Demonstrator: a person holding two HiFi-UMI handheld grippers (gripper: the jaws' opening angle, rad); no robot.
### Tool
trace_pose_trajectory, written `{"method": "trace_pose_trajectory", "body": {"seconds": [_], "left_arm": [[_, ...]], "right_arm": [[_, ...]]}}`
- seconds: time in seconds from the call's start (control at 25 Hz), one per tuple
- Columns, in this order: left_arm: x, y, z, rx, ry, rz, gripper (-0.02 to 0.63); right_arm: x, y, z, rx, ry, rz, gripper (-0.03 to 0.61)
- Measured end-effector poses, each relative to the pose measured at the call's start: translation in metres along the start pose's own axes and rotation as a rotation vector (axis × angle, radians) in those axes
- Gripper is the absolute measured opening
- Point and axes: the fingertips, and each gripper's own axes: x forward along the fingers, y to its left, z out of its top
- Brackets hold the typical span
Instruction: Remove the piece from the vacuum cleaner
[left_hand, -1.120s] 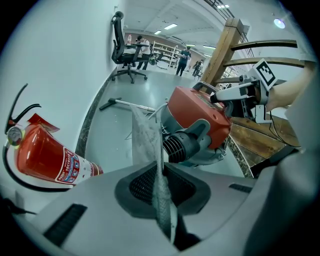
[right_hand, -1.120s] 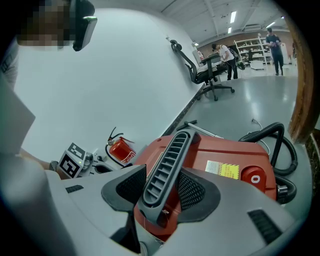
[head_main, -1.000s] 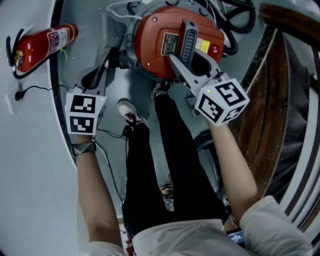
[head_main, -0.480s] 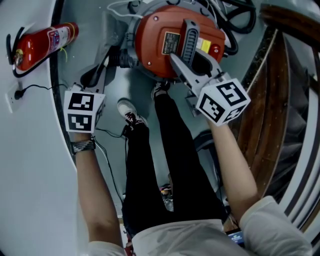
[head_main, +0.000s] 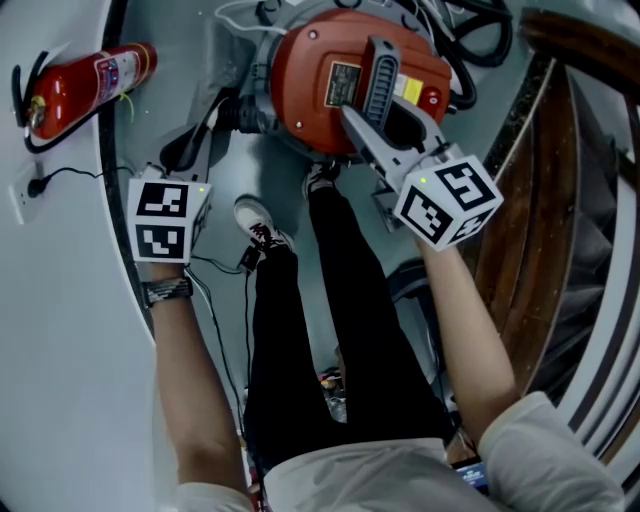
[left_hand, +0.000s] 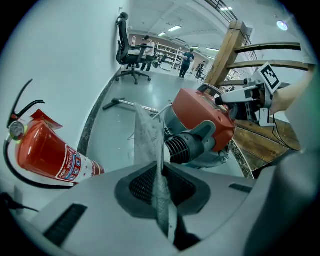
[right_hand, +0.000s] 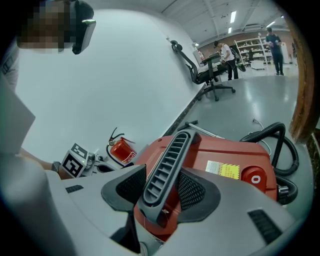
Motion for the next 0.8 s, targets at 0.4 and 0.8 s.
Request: {"method": "trace_pose_trajectory", "body": {"seconds": [0.4,0.8], "left_arm": [[0.0006,0.0023,-0.0007,-0.034,0.0,0.002,0.032],[0.001,0.0025,-0.0018,-0.04,0.022,-0.004,0.032]], "right_arm": [[-0.0001,0.0004,0.0001,-0.001,-0.003,0.006,0.193],[-0.0004,0.0006,-0.0001,-0.005,-0.008,0.001,0.195]]}}
